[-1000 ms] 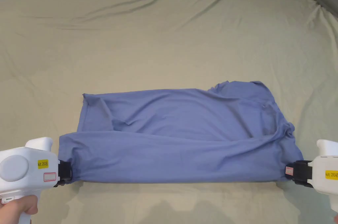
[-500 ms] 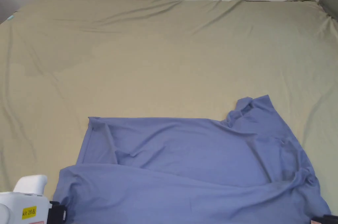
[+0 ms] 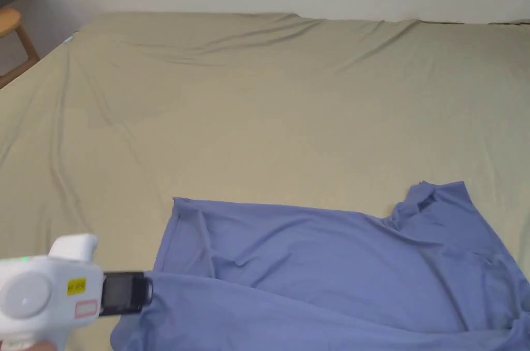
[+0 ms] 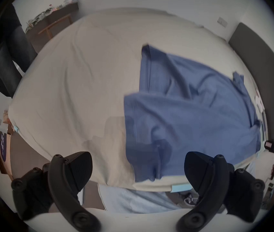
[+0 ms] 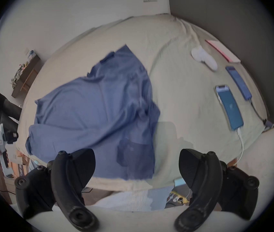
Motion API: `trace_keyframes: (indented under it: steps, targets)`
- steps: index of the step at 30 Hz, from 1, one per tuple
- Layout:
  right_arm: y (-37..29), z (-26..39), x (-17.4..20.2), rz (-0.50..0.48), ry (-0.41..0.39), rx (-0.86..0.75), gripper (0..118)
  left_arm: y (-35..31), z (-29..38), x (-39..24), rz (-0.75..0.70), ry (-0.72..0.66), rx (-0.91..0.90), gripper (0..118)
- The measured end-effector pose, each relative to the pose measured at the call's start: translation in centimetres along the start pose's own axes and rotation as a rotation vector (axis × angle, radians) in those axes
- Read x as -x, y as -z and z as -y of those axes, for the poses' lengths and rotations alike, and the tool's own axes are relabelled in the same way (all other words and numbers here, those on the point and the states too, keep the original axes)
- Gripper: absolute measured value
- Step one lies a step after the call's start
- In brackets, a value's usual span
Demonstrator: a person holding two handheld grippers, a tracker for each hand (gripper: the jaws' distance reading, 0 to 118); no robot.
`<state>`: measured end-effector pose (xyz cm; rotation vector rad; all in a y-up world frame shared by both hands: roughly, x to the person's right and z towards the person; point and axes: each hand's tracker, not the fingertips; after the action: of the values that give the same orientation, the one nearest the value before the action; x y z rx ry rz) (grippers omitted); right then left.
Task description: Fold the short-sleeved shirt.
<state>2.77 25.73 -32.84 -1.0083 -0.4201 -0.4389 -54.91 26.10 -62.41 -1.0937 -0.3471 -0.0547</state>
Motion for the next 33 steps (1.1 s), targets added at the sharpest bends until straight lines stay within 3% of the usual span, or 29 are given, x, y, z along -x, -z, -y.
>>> trace_keyframes:
  steps: [1, 2, 3, 4, 8, 11, 12, 13, 14, 15, 19, 20, 21, 22, 26, 27, 29, 30, 33]
  targets:
    - [0.1, -0.9, 0.3, 0.010, -0.023, -0.042, 69, 0.6, -1.4, -0.2, 0.006, -0.009, -0.011, 108]
    - [0.4, -1.9, 0.6, 0.030, -0.025, -0.073, 26, 1.6, -2.8, -0.2, 0.030, -0.009, -0.013, 92]
    - [1.3, -3.4, 0.7, 0.022, -0.009, -0.080, 0, 2.5, -4.2, -0.5, 0.066, -0.019, -0.023, 35]
    - [2.1, -4.4, 0.7, 0.014, 0.030, -0.102, 0, 3.4, -5.5, -0.9, 0.092, -0.016, -0.035, 0]
    - [5.5, -8.1, 1.4, -0.026, 0.039, -0.086, 0, 6.6, -9.9, -2.9, 0.049, 0.001, -0.034, 0]
    - [7.7, -10.7, 2.5, 0.003, 0.014, -0.080, 0, 10.9, -13.5, -2.8, 0.050, -0.013, -0.015, 7]
    - [8.6, -11.4, 2.5, -0.006, 0.012, -0.072, 0, 12.2, -14.3, -2.8, 0.006, -0.016, 0.008, 64]
    - [9.4, -12.0, 2.5, -0.003, 0.016, -0.065, 0, 13.7, -14.6, -2.7, 0.013, -0.031, 0.060, 111]
    - [10.4, -12.7, 2.5, 0.004, 0.014, -0.057, 0, 15.2, -15.3, -3.3, 0.020, -0.040, 0.050, 116]
    - [10.4, -13.3, 3.0, 0.003, 0.001, -0.046, 0, 16.2, -15.6, -3.2, -0.057, -0.073, 0.131, 109]
    - [12.5, -14.7, 2.7, 0.017, -0.003, -0.026, 0, 18.2, -17.6, -5.0, -0.050, -0.055, 0.109, 105]
    - [13.0, -15.0, 2.5, 0.028, -0.005, -0.023, 0, 18.3, -17.8, -5.3, -0.046, -0.046, 0.112, 93]
    - [13.6, -15.4, 2.3, 0.039, -0.015, -0.014, 0, 18.1, -17.9, -5.6, -0.043, -0.032, 0.113, 42]
    - [13.9, -15.7, 2.1, 0.041, -0.021, -0.015, 0, 17.3, -16.6, -5.5, -0.043, -0.034, 0.102, 0]
    - [14.8, -17.7, 1.8, 0.054, -0.043, -0.033, 0, 17.7, -17.3, -4.2, -0.053, -0.032, 0.059, 0]
    - [15.2, -18.5, 1.7, 0.056, -0.047, -0.042, 22, 17.7, -17.4, -3.9, -0.030, -0.046, 0.065, 0]
    - [16.3, -19.6, 1.6, 0.053, -0.046, -0.016, 102, 18.2, -17.9, -3.7, -0.033, -0.044, 0.073, 0]
    - [17.1, -19.7, 1.5, 0.031, -0.036, 0.052, 116, 18.7, -18.2, -3.7, -0.039, -0.036, 0.074, 0]
    - [18.5, -19.8, 1.6, 0.031, -0.031, 0.104, 115, 18.4, -18.1, -3.8, -0.053, -0.020, 0.079, 0]
